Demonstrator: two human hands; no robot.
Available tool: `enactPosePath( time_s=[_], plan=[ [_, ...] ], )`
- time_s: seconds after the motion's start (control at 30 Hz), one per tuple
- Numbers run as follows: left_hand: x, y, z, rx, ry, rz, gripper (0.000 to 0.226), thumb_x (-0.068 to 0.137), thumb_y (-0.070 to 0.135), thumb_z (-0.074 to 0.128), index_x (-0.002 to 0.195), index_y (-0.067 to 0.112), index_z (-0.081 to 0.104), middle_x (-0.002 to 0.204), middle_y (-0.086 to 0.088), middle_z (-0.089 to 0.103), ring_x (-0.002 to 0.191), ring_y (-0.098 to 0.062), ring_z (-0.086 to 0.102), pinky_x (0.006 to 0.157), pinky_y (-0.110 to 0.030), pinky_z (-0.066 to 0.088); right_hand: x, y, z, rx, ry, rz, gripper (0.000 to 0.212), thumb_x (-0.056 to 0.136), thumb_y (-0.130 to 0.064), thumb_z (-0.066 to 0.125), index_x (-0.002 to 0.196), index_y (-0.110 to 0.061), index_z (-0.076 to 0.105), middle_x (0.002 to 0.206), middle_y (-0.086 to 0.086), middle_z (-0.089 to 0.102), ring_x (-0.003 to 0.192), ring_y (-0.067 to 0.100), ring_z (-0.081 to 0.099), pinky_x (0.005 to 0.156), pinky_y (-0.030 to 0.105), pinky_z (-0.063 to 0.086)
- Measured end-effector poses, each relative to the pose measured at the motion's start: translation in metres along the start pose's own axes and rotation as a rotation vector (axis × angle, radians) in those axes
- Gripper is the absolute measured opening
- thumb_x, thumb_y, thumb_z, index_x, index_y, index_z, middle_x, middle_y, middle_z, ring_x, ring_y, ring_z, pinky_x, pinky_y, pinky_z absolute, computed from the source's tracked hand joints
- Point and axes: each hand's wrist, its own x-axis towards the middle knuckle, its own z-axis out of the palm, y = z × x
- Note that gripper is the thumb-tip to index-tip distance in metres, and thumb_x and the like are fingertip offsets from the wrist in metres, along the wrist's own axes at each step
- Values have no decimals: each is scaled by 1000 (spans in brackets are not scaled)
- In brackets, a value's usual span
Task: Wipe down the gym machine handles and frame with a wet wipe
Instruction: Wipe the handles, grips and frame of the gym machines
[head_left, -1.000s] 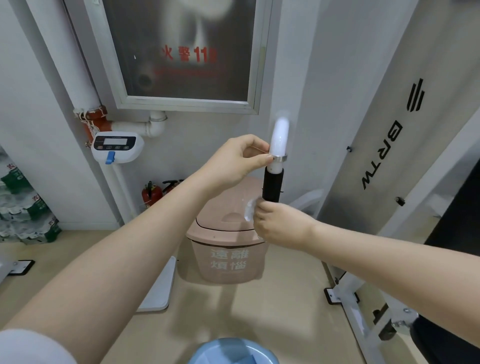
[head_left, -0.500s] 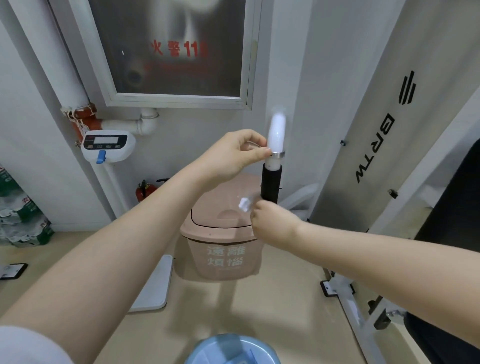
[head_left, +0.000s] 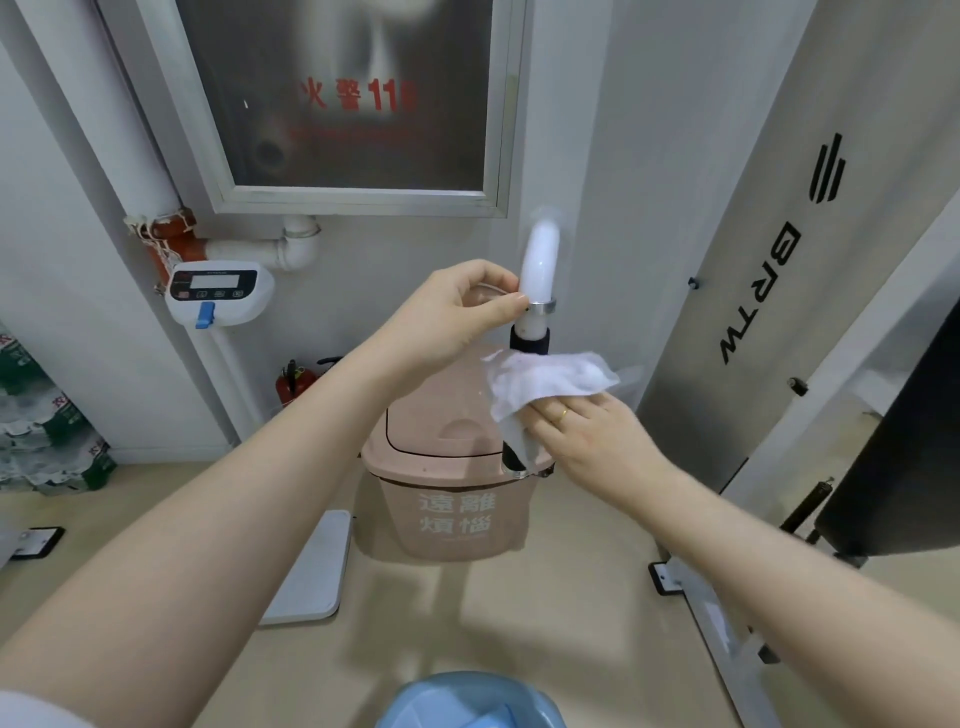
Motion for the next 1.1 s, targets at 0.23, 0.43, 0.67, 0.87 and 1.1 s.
enactPosePath(
  time_s=[0.23,0.43,0.67,0.87,1.1],
  plan=[
    [-9,8,-2,64,93,-23,27,80,27,70,100,12,61,91,-1,71,83,-7,65,75,-16,48,37,-13,-1,1249,-158,980,30,98,-16,37,124,-19,51,109,1,63,100,19,57,84,36,48],
    [-16,14,-2,90,207,-89,20,79,24,71,94,14,63,89,3,71,80,-5,67,71,-15,50,70,18,-3,1700,-228,860,19,93,-23,54,109,-17,60,106,10,67,99,26,61,88,37,49],
    [-24,24,19,208,450,-194,20,83,22,66,103,18,63,100,5,67,91,-5,62,73,-7,46,43,0,40,1750,-508,691,17,83,-21,67,99,-14,65,97,5,70,95,23,64,86,41,53],
    [-26,26,50,492,717,-242,31,77,16,71,105,20,60,99,10,64,90,-4,57,80,-12,41,62,8,27,1648,-263,661,19,78,-24,56,87,-8,52,80,7,64,77,28,57,66,45,50],
    [-23,34,68,504,788,-273,31,76,16,72,94,33,53,86,17,62,87,-7,60,75,-20,48,42,-10,28,1362,-201,644,39,86,-14,54,123,-7,45,105,12,63,99,32,57,73,40,45]
  ],
)
